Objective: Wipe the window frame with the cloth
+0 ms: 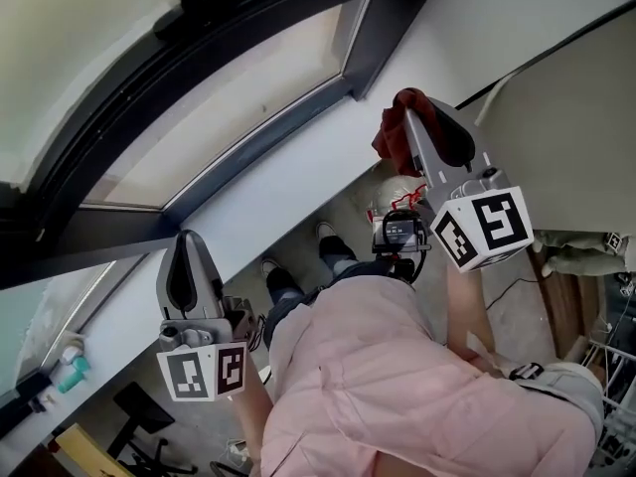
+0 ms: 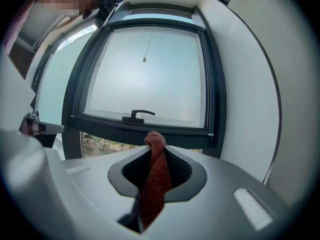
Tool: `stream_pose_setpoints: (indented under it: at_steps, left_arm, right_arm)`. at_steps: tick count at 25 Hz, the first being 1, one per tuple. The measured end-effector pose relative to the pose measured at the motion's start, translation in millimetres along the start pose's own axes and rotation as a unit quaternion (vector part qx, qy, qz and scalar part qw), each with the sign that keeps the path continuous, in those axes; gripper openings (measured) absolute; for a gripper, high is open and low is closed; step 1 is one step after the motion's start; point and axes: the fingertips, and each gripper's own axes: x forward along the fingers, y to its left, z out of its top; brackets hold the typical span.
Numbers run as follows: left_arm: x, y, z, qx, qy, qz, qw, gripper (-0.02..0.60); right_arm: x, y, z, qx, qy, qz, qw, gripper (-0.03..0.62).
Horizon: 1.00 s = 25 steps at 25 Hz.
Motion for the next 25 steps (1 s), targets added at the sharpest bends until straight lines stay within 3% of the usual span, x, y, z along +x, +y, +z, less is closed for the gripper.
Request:
stream_pose_setpoints:
  at_steps: [6, 12, 19, 25]
  left_arm:
    - [29, -54, -13, -0.008, -0.011, 0.002, 0.9999, -0.005]
    - [32, -78, -20, -0.002, -0.011, 0.032, 0.9994, -0.005]
    - [18, -66, -15, 0.007, -0.01, 0.064, 0.9979, -0.005]
    - [31, -65, -16, 0.001, 0.003, 0.032, 0.9995, -0.005]
  right_arm:
    - [-1, -49, -7, 0.001, -0.001, 0.023, 1.0, 0.063]
    - [2, -84, -11, 0.007, -0.006, 0.034, 0.999, 0.064]
    - [7, -84, -15, 0.014, -0.008, 0.036, 0.999, 0.063]
    - [4, -71, -15, 0.012, 0.003, 0.035, 0.999, 0.063]
